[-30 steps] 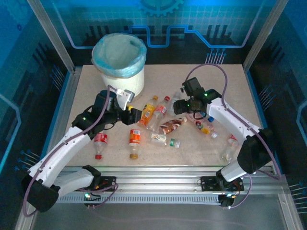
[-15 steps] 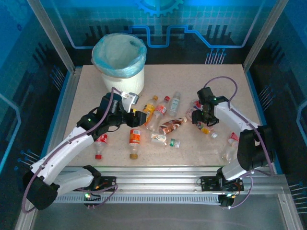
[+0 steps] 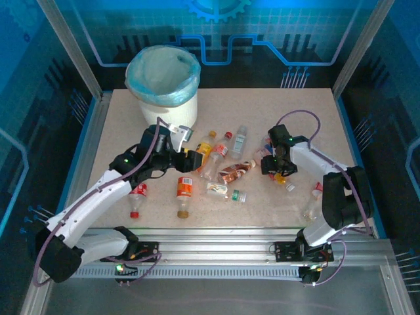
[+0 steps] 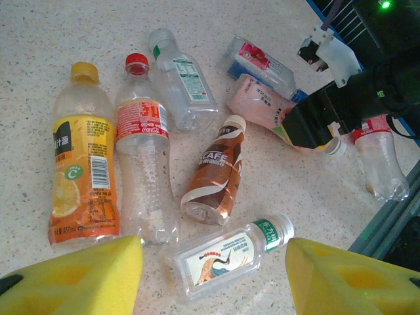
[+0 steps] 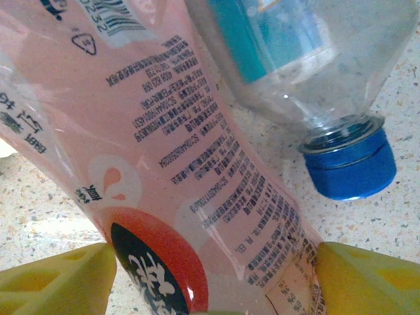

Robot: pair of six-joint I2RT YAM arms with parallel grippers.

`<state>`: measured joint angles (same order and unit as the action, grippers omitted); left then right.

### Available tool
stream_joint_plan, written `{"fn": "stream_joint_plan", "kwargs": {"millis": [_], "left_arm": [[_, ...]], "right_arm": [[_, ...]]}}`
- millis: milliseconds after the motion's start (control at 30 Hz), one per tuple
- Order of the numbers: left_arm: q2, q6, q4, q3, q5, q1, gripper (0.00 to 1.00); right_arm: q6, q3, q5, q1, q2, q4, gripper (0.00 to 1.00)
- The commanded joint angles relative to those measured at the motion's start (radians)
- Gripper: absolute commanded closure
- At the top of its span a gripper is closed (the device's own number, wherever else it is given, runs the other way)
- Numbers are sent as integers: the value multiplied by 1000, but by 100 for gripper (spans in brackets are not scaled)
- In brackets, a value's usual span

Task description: Put the plastic bottles in the bin

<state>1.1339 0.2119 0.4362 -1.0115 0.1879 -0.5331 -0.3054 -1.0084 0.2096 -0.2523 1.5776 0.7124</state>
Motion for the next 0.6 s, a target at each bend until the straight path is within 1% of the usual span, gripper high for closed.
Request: {"fn": "stream_joint_plan", "kwargs": {"millis": [0, 167, 433, 567], "left_arm": [[9, 6, 2, -46, -10, -6, 40], [10, 6, -2, -51, -13, -6, 40], [16, 17, -1, -43, -13, -8, 40], [19, 18, 6, -42, -15, -8, 40]], "right_arm": [[8, 21, -25, -1, 36, -1, 21], [20, 11, -60, -3, 52, 14, 19], [32, -5, -18, -21, 75, 27, 19], [31, -9, -17, -30, 77, 28, 22]]}}
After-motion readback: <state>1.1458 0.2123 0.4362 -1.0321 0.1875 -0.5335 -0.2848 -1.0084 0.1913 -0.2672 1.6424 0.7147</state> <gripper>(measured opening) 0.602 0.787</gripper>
